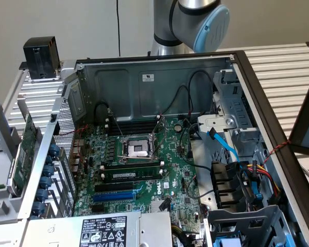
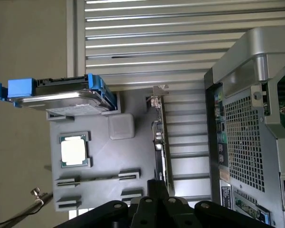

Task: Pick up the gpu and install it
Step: 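Reach for the gpu, then pick up the gpu and move the gpu toward the slot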

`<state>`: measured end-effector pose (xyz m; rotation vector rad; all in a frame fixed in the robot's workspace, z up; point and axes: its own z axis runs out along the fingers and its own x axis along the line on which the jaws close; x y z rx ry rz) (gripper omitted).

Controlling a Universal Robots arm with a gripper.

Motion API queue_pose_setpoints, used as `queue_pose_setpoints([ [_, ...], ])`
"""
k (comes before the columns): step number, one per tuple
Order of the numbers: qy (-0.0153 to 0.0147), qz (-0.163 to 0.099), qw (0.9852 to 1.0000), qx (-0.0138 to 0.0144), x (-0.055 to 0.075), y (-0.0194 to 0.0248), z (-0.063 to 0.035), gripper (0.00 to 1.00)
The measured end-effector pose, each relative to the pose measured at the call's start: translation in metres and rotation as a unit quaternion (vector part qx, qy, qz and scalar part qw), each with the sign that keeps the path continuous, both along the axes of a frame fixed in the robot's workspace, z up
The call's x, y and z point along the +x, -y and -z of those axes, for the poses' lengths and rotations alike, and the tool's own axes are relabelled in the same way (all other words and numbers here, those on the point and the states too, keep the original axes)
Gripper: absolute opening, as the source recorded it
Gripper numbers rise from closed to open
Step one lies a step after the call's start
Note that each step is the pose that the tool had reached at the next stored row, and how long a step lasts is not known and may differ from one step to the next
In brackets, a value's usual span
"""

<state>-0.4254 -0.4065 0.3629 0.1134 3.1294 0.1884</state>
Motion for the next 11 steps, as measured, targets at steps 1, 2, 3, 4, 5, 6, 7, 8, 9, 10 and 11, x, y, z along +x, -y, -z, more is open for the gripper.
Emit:
queue_pose_setpoints([
  [1,0.0000,0.000,1.0000,0.0000,0.0000,0.0000,0.0000,0.11],
  [2,0.0000,0.000,1.0000,0.0000,0.0000,0.0000,0.0000,0.11],
  [3,0.0000,0.000,1.0000,0.0000,0.0000,0.0000,0.0000,0.11],
  [4,0.0000,0.000,1.0000,0.0000,0.0000,0.0000,0.0000,0.11],
  [5,0.0000,0.000,1.0000,0.0000,0.0000,0.0000,0.0000,0.11],
  [6,0.0000,0.000,1.0000,0.0000,0.0000,0.0000,0.0000,0.11],
  [7,0.0000,0.000,1.0000,0.0000,0.0000,0.0000,0.0000,0.11],
  [8,0.0001,0.000,1.0000,-0.0001,-0.0002,0.0000,-0.0001,0.11],
  [9,0.0001,0.000,1.0000,-0.0001,-0.0002,0.0000,-0.0001,0.11],
  [10,0.0003,0.000,1.0000,0.0000,-0.0003,0.0000,0.0000,0.11],
  [11,0.0008,0.000,1.0000,-0.0001,-0.0009,-0.0001,0.0002,0.11],
])
